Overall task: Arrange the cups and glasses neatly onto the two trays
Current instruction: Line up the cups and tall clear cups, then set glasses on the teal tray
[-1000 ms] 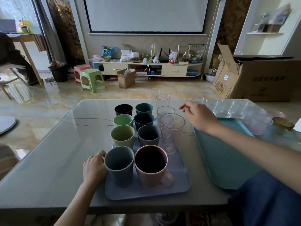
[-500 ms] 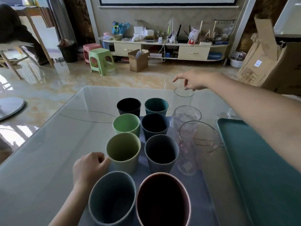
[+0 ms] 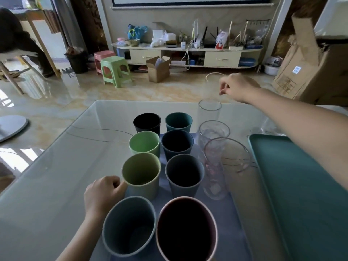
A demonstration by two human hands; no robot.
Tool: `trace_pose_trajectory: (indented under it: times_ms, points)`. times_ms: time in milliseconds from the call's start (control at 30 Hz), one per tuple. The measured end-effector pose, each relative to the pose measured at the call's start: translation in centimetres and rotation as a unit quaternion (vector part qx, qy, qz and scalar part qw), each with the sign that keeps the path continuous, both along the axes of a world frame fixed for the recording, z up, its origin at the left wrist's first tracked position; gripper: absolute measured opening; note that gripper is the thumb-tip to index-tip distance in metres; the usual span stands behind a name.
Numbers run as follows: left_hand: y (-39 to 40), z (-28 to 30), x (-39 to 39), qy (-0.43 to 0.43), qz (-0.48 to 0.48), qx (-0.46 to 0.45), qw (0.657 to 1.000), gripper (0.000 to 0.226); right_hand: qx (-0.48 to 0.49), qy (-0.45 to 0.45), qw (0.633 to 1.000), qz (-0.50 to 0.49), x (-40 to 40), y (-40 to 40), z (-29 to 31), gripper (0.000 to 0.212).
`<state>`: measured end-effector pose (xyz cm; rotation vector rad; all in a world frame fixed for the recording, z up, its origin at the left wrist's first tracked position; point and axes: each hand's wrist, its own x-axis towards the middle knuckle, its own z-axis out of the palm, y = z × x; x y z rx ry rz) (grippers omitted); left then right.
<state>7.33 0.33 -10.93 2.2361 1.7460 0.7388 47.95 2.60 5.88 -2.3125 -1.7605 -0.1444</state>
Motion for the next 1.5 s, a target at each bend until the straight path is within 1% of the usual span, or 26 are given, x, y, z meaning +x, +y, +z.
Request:
trace_pose_trajectory:
  times_ms: [100,133,200,267,333,367,433,500,600,667,767,900,1000,1067,1167,1200,1233,1300,1367,1400,1433,1467,1500]
  points:
    - [-0.2,0.1,-0.3,0.005,-0.005,-0.014,1.0,0.053,0.03,-0.011,0.999,-0.024,0.7,-4.4,1.4,0.008]
    - [-0.2,0.3,-0.3,-0.009,0.0,-0.03,1.0,0.053,0.029,-0.015,0.999,-0.03,0.7,-6.1,1.9,0.007]
    - [-0.8,0.7,-0.6,-0.077,0.014,-0.075,0.994,0.047,0.024,-0.021,0.999,-0.035,0.5,-9.8,2.7,0.006]
    - [-1.7,1.3,-0.8,-0.15,0.022,-0.119,0.981,0.041,0.018,-0.023,0.999,-0.036,0.3,-13.8,3.0,0.006]
    - [-2.7,2.0,-0.9,-0.214,0.045,-0.159,0.963,0.042,0.002,-0.022,0.999,-0.039,-0.3,-17.7,2.8,0.006]
    - [-3.4,2.4,-1.0,-0.259,0.057,-0.175,0.948,0.045,-0.006,-0.018,0.999,-0.04,-0.9,-19.5,2.6,0.006]
    - [-4.8,3.3,-1.3,-0.352,0.077,-0.188,0.914,0.047,-0.02,0.003,0.999,-0.034,-2.2,-23.1,2.1,0.008]
    - [-6.1,4.1,-1.6,-0.404,0.088,-0.168,0.895,0.049,-0.021,0.015,0.999,-0.023,-3.8,-26.3,1.2,0.011]
    - [-7.7,5.1,-2.1,-0.41,0.061,-0.118,0.902,0.048,-0.008,0.03,1.0,0.004,-6.4,-29.9,0.3,0.005]
    - [-8.7,5.8,-2.4,-0.44,0.038,-0.107,0.891,0.043,0.0,0.039,0.999,0.03,-8.3,-31.3,0.1,0.002]
    - [-9.7,6.6,-2.6,-0.47,0.001,-0.136,0.872,0.036,0.015,0.047,0.996,0.073,-11.3,-32.3,0.0,0.001]
    - [-11.2,7.2,-2.4,-0.476,-0.073,-0.193,0.855,0.044,0.004,0.059,0.993,0.103,-14.1,-31.8,-0.9,0.002]
    - [-12.5,7.2,-2.0,-0.469,-0.117,-0.18,0.857,0.041,-0.016,0.06,0.992,0.108,-14.9,-30.9,-2.0,0.002]
    - [-13.2,7.0,-1.8,-0.452,-0.128,-0.163,0.867,0.043,-0.025,0.061,0.993,0.103,-15.1,-30.6,-2.7,0.002]
    - [-13.5,6.6,-1.5,-0.427,-0.128,-0.139,0.884,0.031,-0.04,0.066,0.992,0.099,-15.3,-30.3,-3.8,0.002]
    - [-13.5,6.4,-1.5,-0.424,-0.128,-0.137,0.886,0.03,-0.044,0.068,0.992,0.098,-15.5,-30.3,-4.0,0.002]
    - [-13.4,6.2,-1.5,-0.427,-0.128,-0.14,0.884,0.034,-0.045,0.067,0.992,0.096,-15.6,-30.4,-4.1,0.002]
    - [-13.1,5.9,-1.8,-0.464,-0.121,-0.171,0.861,0.041,-0.043,0.064,0.993,0.091,-15.7,-30.3,-4.2,0.005]
    - [-12.8,6.0,-1.8,-0.518,-0.095,-0.227,0.819,0.041,-0.049,0.063,0.993,0.088,-15.7,-30.3,-4.3,0.012]
    - [-12.6,5.9,-2.1,-0.538,-0.078,-0.248,0.802,0.043,-0.058,0.073,0.992,0.089,-15.6,-30.4,-4.3,0.023]
    - [-12.4,5.8,-2.3,-0.545,-0.06,-0.258,0.795,0.043,-0.061,0.105,0.989,0.089,-15.6,-30.6,-4.3,0.039]
    - [-12.2,5.4,-2.6,-0.544,-0.046,-0.257,0.797,0.042,-0.052,0.155,0.983,0.081,-15.5,-30.9,-4.2,0.054]
    - [-11.8,4.8,-3.1,-0.523,-0.032,-0.248,0.815,0.04,-0.026,0.208,0.976,0.06,-15.4,-31.3,-4.3,0.063]
